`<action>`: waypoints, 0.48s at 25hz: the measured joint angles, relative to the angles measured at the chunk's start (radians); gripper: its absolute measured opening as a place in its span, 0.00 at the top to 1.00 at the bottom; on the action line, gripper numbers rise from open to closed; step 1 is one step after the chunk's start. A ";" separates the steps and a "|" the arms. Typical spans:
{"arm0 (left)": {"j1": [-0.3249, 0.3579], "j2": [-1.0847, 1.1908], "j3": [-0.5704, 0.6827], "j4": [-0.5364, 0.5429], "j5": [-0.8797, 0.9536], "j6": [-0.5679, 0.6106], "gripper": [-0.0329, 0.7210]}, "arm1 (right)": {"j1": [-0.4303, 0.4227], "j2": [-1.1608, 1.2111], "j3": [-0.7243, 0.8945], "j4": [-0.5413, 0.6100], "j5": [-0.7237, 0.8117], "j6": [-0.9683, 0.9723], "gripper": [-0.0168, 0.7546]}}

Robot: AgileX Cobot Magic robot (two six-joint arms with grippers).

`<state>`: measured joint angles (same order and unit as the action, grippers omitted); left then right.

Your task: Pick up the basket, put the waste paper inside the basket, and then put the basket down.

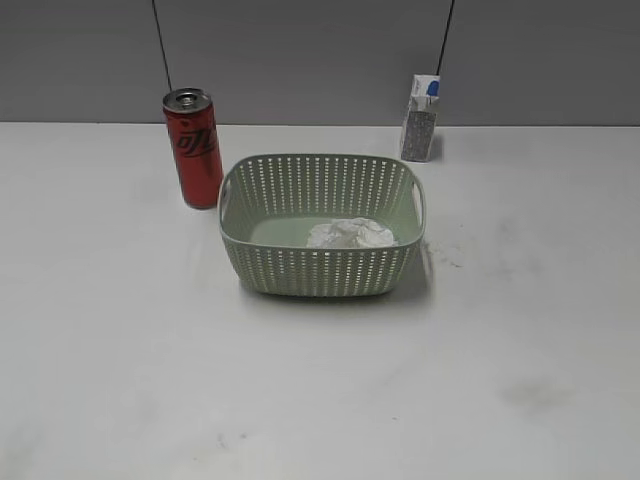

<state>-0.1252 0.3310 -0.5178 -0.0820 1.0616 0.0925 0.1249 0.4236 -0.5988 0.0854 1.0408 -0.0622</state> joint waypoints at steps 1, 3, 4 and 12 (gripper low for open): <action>0.000 -0.031 0.007 0.004 -0.002 0.000 0.19 | 0.000 -0.046 0.023 0.000 0.000 0.000 0.25; 0.000 -0.082 0.009 0.007 -0.004 0.000 0.20 | 0.000 -0.124 0.059 -0.001 0.000 0.000 0.25; 0.000 -0.107 0.009 0.007 -0.006 0.000 0.20 | 0.000 -0.162 0.077 -0.001 0.000 0.000 0.25; 0.000 -0.317 0.015 0.010 -0.009 0.000 0.21 | 0.000 -0.370 0.144 -0.002 -0.010 -0.003 0.25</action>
<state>-0.1252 0.0144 -0.5027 -0.0723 1.0523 0.0925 0.1249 0.0537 -0.4547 0.0836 1.0310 -0.0650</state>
